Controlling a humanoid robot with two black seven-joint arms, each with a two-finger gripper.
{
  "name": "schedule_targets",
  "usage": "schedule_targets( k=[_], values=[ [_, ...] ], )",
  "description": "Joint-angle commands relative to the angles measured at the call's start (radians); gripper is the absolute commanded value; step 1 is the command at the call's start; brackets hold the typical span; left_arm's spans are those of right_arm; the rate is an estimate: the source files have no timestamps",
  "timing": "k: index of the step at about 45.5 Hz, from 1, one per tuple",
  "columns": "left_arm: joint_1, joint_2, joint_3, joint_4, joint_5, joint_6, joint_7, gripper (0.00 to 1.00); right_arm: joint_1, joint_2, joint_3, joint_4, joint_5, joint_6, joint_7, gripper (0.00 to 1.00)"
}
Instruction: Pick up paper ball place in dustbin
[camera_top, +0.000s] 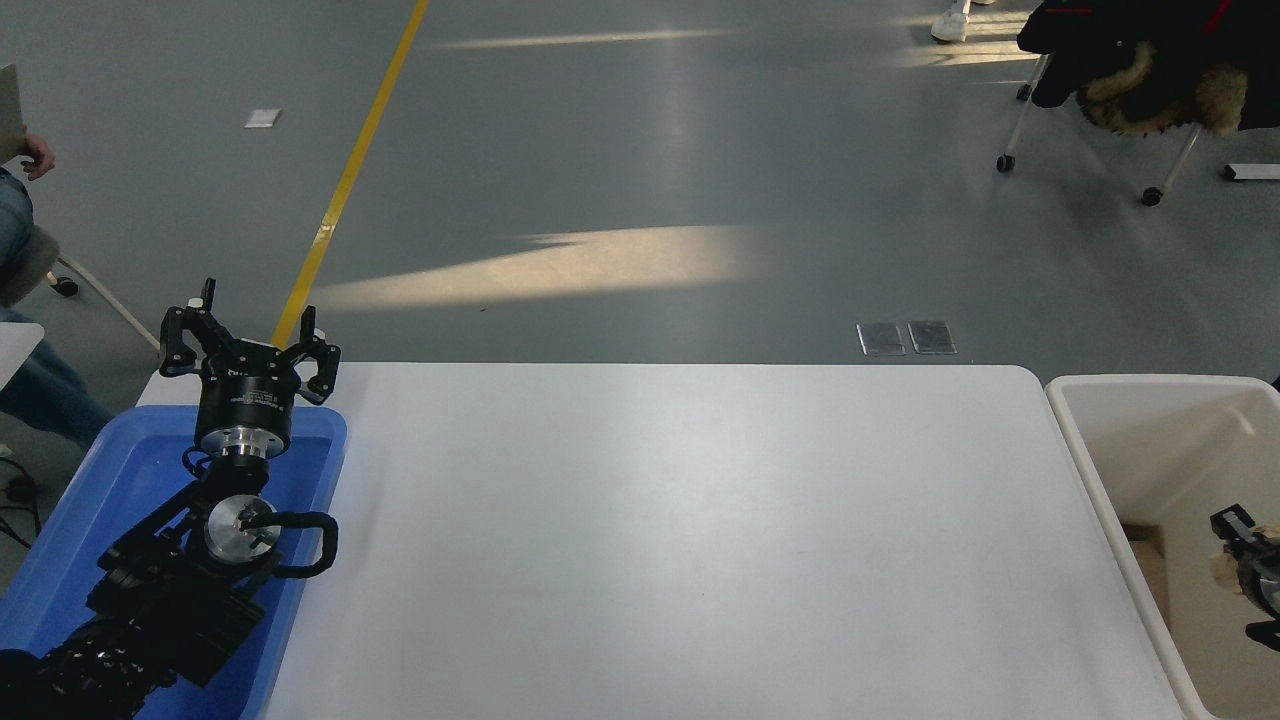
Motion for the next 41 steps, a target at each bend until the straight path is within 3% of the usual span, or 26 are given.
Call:
schedule_targets(
  k=[1, 13, 18, 27, 35, 41],
  values=[
    [-0.001, 0.0, 0.001, 0.0, 0.002, 0.0, 0.0, 0.99, 0.186, -0.139, -0.029, 0.288, -0.018, -0.007, 0.0, 1.0],
    [-0.003, 0.0, 0.003, 0.0, 0.002, 0.0, 0.001, 0.99, 0.684, -0.257, -0.386, 0.731, -0.051, 0.001, 0.0, 1.0],
    [-0.003, 0.0, 0.003, -0.002, 0.002, 0.0, 0.001, 0.99, 0.961, -0.253, -0.567, 0.945, -0.052, 0.008, 0.002, 1.0],
    [-0.001, 0.002, 0.003, 0.0, 0.0, 0.0, 0.001, 0.99, 1.33, -0.144, -0.768, 1.207, -0.077, 0.085, 0.0, 1.0],
    [-0.001, 0.002, 0.001, 0.0, 0.0, 0.0, 0.001, 0.99, 1.581, -0.054, -0.782, 1.299, -0.054, 0.316, -0.001, 1.0],
    [0.0, 0.0, 0.001, 0.0, 0.0, 0.0, 0.0, 0.99, 1.721, 0.052, -0.796, 1.299, 0.05, 0.479, -0.009, 1.0]
  ],
)
